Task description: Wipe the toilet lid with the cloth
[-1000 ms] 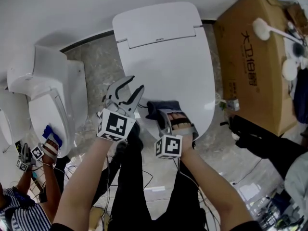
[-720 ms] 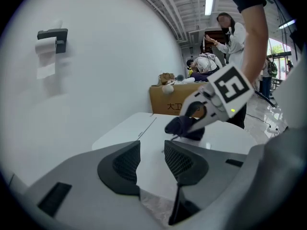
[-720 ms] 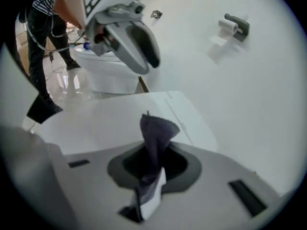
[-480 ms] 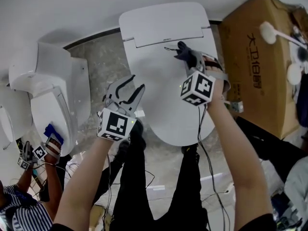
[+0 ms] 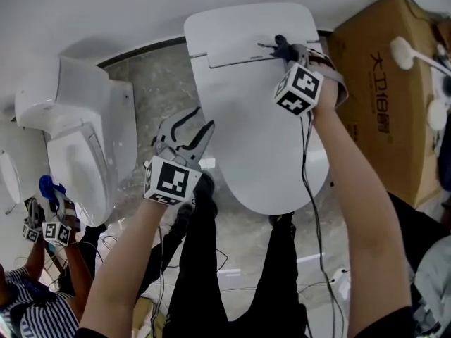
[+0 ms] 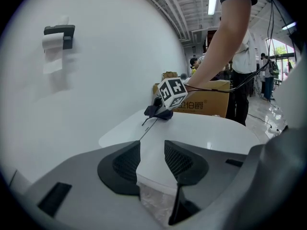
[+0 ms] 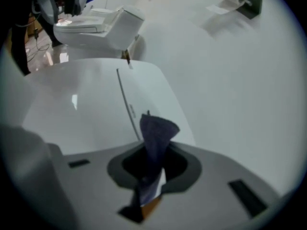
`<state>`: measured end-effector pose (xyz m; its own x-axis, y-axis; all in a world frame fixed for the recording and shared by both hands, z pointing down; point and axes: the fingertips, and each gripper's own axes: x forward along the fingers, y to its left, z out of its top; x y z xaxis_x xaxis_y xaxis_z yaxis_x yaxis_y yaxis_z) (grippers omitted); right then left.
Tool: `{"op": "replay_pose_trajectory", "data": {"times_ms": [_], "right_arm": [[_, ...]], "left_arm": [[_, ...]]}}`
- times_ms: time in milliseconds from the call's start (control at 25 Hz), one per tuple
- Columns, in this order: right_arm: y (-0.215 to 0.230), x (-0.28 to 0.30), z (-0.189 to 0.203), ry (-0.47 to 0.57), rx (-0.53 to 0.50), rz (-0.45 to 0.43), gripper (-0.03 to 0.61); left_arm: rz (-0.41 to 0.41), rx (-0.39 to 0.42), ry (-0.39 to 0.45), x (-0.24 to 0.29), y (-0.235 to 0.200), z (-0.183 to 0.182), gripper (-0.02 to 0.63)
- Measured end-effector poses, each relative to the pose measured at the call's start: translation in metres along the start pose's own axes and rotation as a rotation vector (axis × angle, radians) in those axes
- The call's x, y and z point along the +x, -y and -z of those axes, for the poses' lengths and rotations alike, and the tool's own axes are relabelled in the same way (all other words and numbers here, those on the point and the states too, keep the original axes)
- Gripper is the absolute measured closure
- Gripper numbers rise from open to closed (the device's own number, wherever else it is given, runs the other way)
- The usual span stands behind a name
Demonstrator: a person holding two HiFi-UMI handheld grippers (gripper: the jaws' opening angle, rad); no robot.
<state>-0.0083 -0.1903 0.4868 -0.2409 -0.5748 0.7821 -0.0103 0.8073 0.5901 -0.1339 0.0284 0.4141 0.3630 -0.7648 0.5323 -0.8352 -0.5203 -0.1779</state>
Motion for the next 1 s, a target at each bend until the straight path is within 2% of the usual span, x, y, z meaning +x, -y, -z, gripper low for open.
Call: {"op": "replay_pose_trajectory", "data": {"times_ms": [280,1000], "right_arm": [[-0.035,0.006,-0.001,-0.019,-0.061,-0.066,0.511],[-0.120,-0.026,-0.028,0.035,-0.037,-0.157,0.511]], "left_arm": [[-0.022,-0.012,0.001,-0.005,-0.011,0.004,0.448],[-0.013,-0.006,-0.002,-0.009,0.001,0.004,0.448]]}}
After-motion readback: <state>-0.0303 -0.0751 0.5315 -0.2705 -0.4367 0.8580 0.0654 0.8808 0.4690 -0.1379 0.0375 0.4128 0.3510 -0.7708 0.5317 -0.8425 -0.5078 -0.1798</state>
